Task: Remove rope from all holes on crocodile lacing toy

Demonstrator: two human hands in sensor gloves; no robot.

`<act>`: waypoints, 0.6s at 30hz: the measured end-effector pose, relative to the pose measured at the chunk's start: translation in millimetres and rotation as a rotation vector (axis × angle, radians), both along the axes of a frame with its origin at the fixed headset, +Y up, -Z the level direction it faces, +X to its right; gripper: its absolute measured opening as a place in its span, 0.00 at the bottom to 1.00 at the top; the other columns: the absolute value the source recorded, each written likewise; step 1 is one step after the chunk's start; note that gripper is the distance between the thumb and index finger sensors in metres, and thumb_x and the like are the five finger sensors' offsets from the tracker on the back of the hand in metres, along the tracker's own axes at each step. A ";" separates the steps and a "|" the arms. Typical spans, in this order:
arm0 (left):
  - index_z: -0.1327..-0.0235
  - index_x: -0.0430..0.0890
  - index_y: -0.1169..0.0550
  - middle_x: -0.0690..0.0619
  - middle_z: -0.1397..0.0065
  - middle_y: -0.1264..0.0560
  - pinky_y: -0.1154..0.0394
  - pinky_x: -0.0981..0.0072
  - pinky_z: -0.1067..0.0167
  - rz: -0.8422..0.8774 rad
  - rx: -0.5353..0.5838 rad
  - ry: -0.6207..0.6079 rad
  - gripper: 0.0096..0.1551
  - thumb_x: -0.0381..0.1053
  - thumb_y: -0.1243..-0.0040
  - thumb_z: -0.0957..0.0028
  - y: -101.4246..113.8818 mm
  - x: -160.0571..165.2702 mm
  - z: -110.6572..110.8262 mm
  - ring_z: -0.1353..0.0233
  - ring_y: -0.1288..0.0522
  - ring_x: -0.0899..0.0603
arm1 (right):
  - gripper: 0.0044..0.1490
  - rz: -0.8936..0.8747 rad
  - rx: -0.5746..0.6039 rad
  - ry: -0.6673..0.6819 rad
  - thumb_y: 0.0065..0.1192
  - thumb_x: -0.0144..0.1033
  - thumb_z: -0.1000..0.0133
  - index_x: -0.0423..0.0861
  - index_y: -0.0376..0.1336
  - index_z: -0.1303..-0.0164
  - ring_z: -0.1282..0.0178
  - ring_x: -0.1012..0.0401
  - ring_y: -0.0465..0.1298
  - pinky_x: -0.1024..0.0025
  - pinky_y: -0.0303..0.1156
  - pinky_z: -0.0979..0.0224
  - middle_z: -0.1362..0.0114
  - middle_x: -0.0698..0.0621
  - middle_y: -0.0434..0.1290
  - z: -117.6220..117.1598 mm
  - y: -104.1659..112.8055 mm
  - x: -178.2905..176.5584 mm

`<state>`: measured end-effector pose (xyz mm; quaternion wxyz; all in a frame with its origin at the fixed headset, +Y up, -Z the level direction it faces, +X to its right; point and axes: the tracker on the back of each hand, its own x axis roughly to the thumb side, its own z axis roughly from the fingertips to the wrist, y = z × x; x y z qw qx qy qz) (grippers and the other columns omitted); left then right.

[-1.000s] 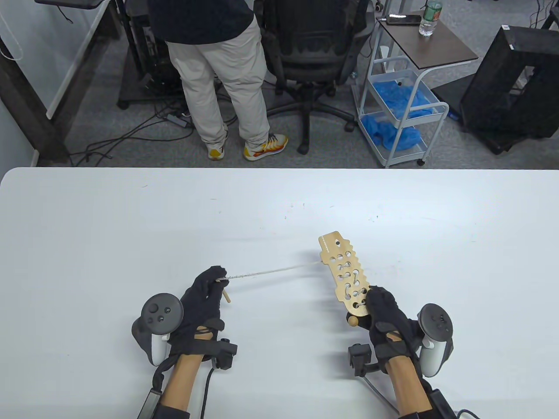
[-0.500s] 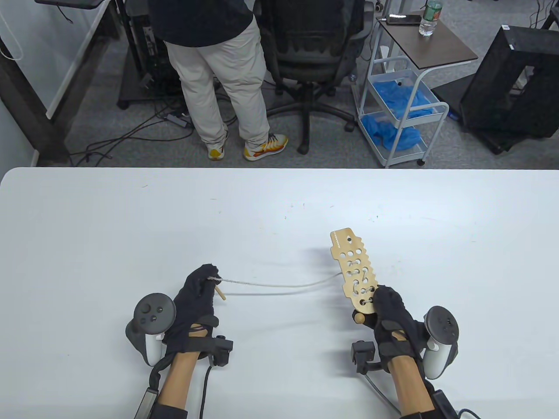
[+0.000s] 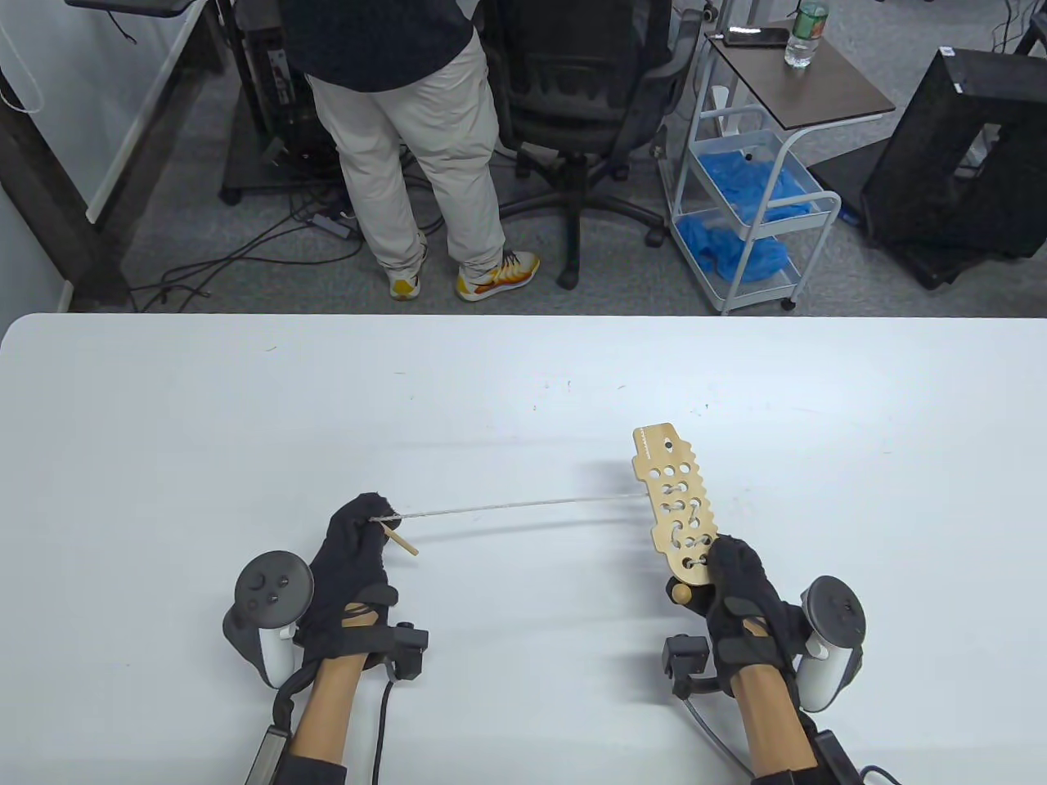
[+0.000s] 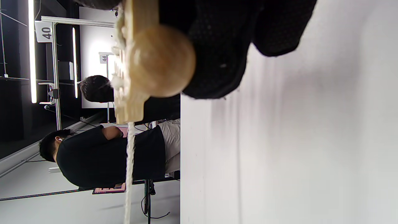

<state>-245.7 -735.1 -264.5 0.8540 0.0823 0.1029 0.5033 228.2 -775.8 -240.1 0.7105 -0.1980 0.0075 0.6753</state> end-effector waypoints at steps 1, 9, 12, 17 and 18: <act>0.35 0.69 0.28 0.58 0.34 0.19 0.30 0.38 0.31 0.003 0.000 0.004 0.26 0.46 0.44 0.44 -0.2 -0.5 -0.2 0.33 0.22 0.48 | 0.31 -0.003 0.000 0.000 0.50 0.46 0.45 0.42 0.57 0.37 0.56 0.53 0.83 0.42 0.71 0.36 0.45 0.47 0.77 0.1 -0.2 0.0; 0.36 0.69 0.27 0.59 0.37 0.17 0.29 0.39 0.31 -0.003 0.000 0.004 0.25 0.48 0.43 0.45 -0.4 0.7 -0.2 0.36 0.20 0.49 | 0.31 -0.016 0.006 0.019 0.50 0.46 0.45 0.42 0.56 0.36 0.55 0.53 0.83 0.42 0.71 0.35 0.44 0.47 0.76 0.4 0.2 -3.7; 0.37 0.69 0.26 0.59 0.38 0.16 0.28 0.39 0.32 0.003 0.006 -0.014 0.25 0.48 0.42 0.46 -0.3 5.7 -0.4 0.37 0.19 0.49 | 0.31 -0.026 0.013 0.039 0.51 0.46 0.45 0.43 0.55 0.35 0.53 0.53 0.83 0.43 0.70 0.35 0.43 0.47 0.75 0.2 0.3 -6.6; 0.37 0.65 0.24 0.59 0.43 0.14 0.27 0.40 0.34 -0.002 0.031 -0.065 0.24 0.50 0.39 0.48 2.3 17.6 -0.2 0.41 0.17 0.49 | 0.32 -0.044 0.036 0.090 0.54 0.47 0.44 0.44 0.54 0.34 0.51 0.54 0.82 0.44 0.70 0.33 0.41 0.48 0.74 -0.5 1.4 -13.3; 0.37 0.65 0.24 0.59 0.44 0.14 0.26 0.40 0.34 -0.006 0.037 -0.077 0.23 0.54 0.41 0.47 3.1 19.7 0.2 0.42 0.17 0.49 | 0.33 -0.050 0.041 0.104 0.54 0.47 0.44 0.44 0.53 0.34 0.50 0.54 0.82 0.44 0.70 0.33 0.40 0.48 0.74 -0.5 1.9 -15.5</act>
